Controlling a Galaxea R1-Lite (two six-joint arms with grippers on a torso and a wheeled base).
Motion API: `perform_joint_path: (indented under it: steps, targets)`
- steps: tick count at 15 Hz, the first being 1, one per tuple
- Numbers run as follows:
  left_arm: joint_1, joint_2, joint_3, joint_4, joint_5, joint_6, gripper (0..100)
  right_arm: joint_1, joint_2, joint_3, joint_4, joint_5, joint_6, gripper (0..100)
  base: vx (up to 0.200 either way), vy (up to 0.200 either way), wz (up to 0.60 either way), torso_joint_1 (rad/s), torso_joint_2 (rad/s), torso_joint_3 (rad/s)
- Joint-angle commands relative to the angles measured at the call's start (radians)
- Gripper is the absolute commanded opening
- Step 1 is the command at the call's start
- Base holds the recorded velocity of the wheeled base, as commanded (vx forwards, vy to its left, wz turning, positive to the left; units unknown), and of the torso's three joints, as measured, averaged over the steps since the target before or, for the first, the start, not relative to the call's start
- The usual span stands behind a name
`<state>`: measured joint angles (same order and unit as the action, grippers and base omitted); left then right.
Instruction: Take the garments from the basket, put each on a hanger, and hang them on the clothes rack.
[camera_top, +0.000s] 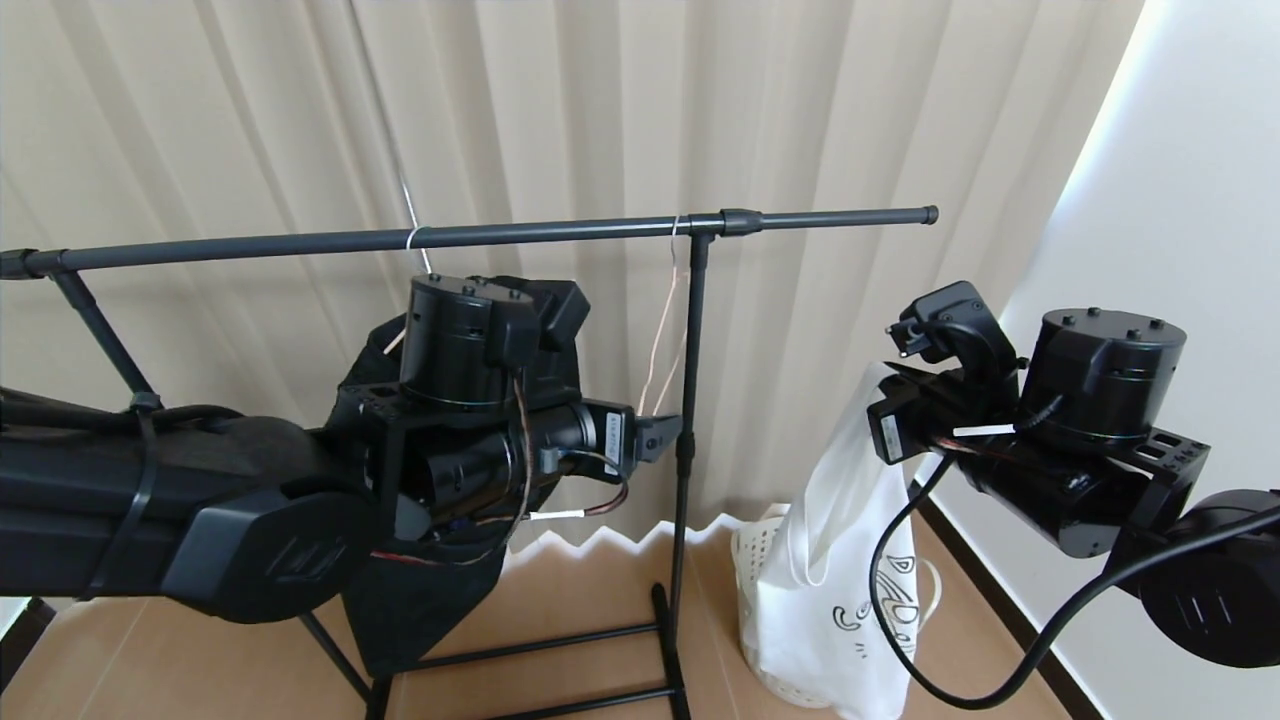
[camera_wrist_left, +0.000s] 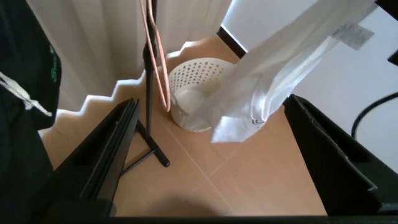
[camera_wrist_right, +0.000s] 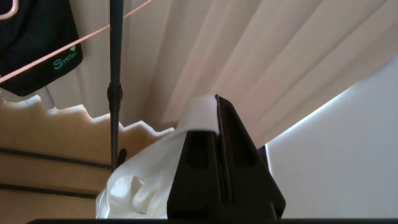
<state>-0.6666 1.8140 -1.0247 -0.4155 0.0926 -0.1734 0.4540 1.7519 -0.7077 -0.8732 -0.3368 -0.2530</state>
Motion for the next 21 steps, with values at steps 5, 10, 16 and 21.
perform_joint_path:
  steps: [5, 10, 16, 21]
  targets:
    - [0.061, 0.202, -0.209, 0.018, 0.073, 0.186, 100, 0.000, 0.014, 0.005, -0.009, -0.001, 0.000, 0, 0.000, 0.000, 0.00, 0.000, 0.00, 0.000]
    - [0.087, 0.360, -0.437, 0.021, 0.062, 0.229, 100, 0.000, 0.012, 0.005, -0.009, -0.001, 0.000, 0, 0.000, 0.000, 0.00, 0.000, 0.00, 0.000]
    - [0.133, 0.461, -0.568, 0.023, 0.029, 0.269, 100, 0.000, 0.017, 0.007, -0.009, -0.001, 0.000, 0, 0.000, 0.000, 0.00, 0.000, 0.00, 0.000]
    - [0.168, 0.528, -0.629, 0.021, -0.005, 0.285, 100, 0.000, 0.032, 0.007, -0.010, -0.001, 0.001, 0, 0.000, 0.000, 0.00, 0.000, 0.00, 0.000]
